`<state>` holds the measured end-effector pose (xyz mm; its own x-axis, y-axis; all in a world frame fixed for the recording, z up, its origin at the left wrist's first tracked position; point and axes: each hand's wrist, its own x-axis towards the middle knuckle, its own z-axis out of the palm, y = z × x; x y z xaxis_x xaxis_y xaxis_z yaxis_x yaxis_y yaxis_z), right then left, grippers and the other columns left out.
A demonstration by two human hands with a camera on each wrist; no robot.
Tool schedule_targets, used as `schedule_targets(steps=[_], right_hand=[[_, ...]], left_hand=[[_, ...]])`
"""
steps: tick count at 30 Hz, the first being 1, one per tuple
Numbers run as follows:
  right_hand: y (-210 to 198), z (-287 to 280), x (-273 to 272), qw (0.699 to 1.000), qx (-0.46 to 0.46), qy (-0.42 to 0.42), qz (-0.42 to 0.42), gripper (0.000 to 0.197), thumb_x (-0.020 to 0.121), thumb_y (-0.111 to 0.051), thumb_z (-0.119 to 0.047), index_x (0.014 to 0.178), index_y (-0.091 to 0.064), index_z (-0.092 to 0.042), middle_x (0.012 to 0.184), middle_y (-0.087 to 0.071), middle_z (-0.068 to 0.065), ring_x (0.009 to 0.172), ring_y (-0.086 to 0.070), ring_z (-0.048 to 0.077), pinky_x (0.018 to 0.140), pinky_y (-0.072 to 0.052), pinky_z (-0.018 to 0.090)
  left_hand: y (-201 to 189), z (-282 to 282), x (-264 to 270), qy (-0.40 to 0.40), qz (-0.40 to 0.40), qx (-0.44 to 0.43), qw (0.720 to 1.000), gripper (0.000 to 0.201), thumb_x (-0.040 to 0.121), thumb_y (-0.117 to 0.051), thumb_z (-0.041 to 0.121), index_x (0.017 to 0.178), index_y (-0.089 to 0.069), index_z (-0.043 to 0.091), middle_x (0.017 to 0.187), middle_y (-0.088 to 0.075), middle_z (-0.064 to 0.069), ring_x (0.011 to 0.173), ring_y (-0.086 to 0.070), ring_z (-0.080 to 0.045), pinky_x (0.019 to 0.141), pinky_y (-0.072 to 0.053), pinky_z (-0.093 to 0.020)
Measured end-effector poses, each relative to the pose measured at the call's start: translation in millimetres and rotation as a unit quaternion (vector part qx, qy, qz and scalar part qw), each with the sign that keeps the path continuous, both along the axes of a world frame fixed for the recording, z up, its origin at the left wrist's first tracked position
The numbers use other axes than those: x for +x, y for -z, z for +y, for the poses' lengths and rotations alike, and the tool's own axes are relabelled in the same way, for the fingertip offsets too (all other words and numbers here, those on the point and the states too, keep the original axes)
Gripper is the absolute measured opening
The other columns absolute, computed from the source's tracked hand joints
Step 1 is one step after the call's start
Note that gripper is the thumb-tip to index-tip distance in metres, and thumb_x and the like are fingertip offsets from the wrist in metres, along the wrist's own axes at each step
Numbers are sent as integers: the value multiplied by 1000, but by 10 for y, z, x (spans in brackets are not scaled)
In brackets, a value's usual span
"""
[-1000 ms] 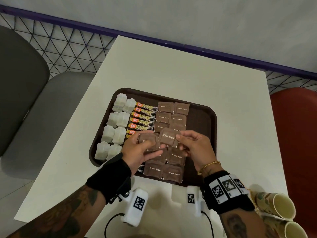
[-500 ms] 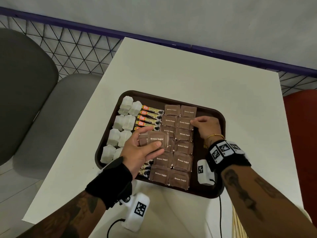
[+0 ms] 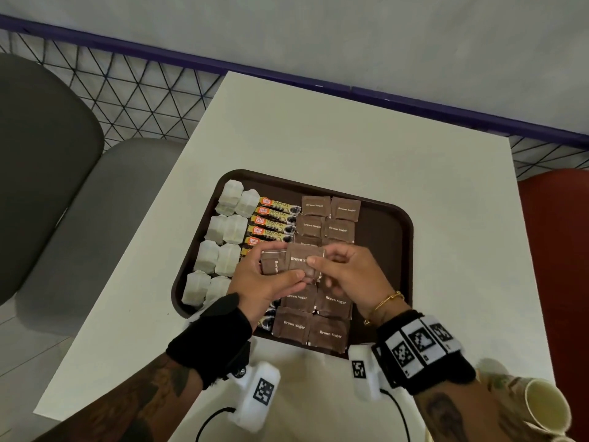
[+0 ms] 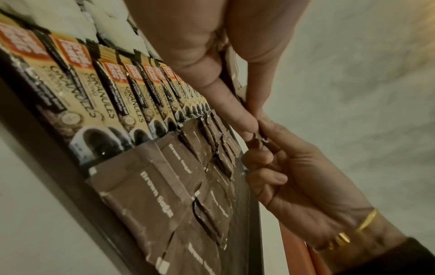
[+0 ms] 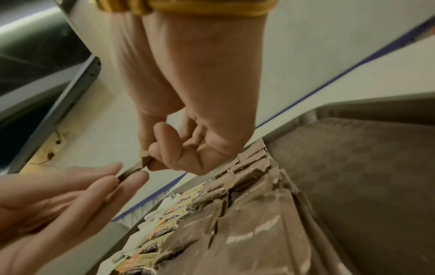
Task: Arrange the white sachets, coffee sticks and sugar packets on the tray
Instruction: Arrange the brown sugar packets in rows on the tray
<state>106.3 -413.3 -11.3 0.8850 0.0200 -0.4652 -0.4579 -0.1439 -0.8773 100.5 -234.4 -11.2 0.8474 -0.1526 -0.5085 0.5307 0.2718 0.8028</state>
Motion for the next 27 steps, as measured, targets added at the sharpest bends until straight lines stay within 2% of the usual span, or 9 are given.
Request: schedule_targets(steps=[4, 6, 8, 12, 15, 19, 23, 25, 27], right_hand=[[134, -60, 196, 995, -19, 94, 0, 15, 77, -81, -29, 75, -69, -21, 65, -63, -3, 48, -50, 9, 42, -41, 21], [186, -105, 377, 989, -84, 118, -15, 23, 72, -84, -32, 84, -69, -20, 80, -72, -2, 61, -62, 11, 56, -50, 26], [224, -113, 563, 980, -146, 130, -42, 27, 70, -86, -30, 85, -67, -19, 88, -71, -3, 74, -64, 11, 66, -50, 22], [306, -48, 841, 965, -228, 108, -71, 29, 69, -86, -27, 85, -66, -13, 89, -68, -1, 75, -60, 10, 58, -40, 13], [449, -27, 921, 955, -280, 79, -66, 27, 68, -86, -27, 76, -62, -18, 89, -67, 2, 80, -63, 17, 64, -47, 22], [499, -1, 897, 940, -331, 51, -72, 29, 69, -84, -29, 73, -56, -21, 83, -65, -1, 83, -63, 20, 71, -52, 30], [184, 64, 666, 955, -273, 55, -103, 32, 79, -74, -45, 80, -63, -15, 81, -66, -3, 74, -59, 8, 60, -41, 15], [1, 148, 451, 980, -185, 28, -68, 35, 81, -71, -50, 81, -65, -15, 79, -68, -3, 70, -61, 8, 65, -48, 18], [-89, 261, 191, 997, -71, -17, 7, 34, 81, -72, -46, 88, -68, -13, 77, -68, -3, 58, -56, 8, 54, -48, 18]], left_hand=[[-14, 75, 12, -4, 17, -52, 998, 42, 95, -48, -8, 129, -50, 17, 104, -72, -23, 97, -72, -36, 82, -60, -39], [-14, 136, 15, 2, 13, -64, 998, 47, 96, -44, -11, 133, -46, 19, 111, -69, -26, 102, -70, -37, 85, -59, -40], [-13, 180, 19, 0, 5, -63, 998, 50, 94, -48, -10, 134, -45, 19, 112, -68, -27, 103, -69, -38, 84, -59, -41], [-43, 227, 44, -17, -1, -50, 999, 40, 95, -52, -3, 130, -49, 16, 108, -70, -25, 101, -70, -37, 82, -59, -43], [-101, 230, 73, -32, 20, -70, 997, 25, 102, -44, 13, 125, -55, 11, 111, -70, -25, 103, -70, -36, 84, -59, -44], [-126, 235, 102, -48, 56, -104, 992, 36, 106, -32, 27, 127, -53, 6, 113, -70, -21, 106, -69, -32, 89, -57, -44], [-97, 217, 103, -54, 60, -104, 991, 39, 106, -32, 29, 124, -58, 5, 118, -69, -17, 110, -67, -28, 93, -55, -43], [-70, 207, 106, -56, 55, -95, 992, 40, 106, -32, 30, 120, -62, 7, 118, -70, -14, 113, -66, -25, 96, -53, -47], [-56, 170, 107, -51, 53, -87, 994, 43, 106, -31, 31, 121, -62, 6, 118, -70, -12, 112, -66, -24, 98, -51, -46]])
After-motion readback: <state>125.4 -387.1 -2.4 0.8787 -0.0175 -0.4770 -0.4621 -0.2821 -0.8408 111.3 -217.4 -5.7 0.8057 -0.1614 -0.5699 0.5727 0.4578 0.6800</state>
